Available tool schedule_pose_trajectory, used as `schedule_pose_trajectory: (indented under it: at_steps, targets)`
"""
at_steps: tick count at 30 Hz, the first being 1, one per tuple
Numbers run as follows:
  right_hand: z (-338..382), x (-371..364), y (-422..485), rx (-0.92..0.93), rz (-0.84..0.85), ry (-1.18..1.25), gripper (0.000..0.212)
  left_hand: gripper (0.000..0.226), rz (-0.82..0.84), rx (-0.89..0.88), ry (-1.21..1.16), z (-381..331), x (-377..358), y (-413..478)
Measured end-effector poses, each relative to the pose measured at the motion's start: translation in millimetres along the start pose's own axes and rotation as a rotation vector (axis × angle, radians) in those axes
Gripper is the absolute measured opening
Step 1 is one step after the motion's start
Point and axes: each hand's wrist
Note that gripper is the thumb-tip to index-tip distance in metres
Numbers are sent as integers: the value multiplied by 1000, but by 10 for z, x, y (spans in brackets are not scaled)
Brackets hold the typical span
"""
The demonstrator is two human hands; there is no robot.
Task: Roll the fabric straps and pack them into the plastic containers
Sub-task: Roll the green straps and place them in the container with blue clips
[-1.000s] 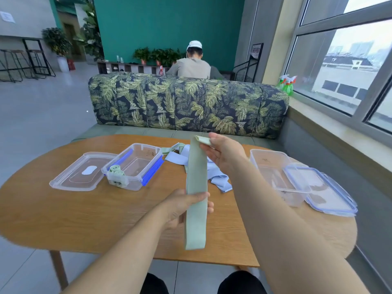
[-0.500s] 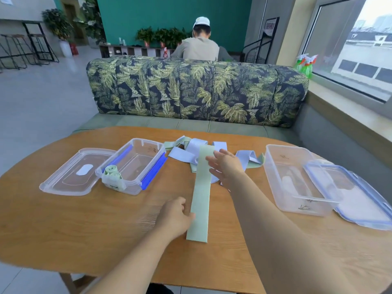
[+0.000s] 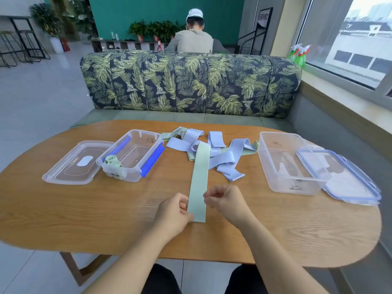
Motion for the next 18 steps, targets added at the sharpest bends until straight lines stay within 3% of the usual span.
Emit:
schedule_pose_trajectory:
  at_steps: [4, 8, 14, 18]
  targets:
    - [-115, -72, -254, 20, 1, -311, 13, 33, -17, -31, 6, -1, -104, -142]
    - [-202, -144, -442, 42, 34, -439, 15, 32, -51, -42, 36, 16, -160, -240]
    - [-269, -174, -613, 30, -6, -358, 10, 29, -13, -36, 141, 80, -123, -356]
    - [-317, -136, -623, -12, -80, -251, 13, 28, -78, -103, 208, 99, -85, -380]
Point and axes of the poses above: each hand's wrist, its own y-axis towards the middle knuckle, its own x-axis out of the back of the hand, z = x × y, and after that the axes turned 13 degrees about x, right-handed
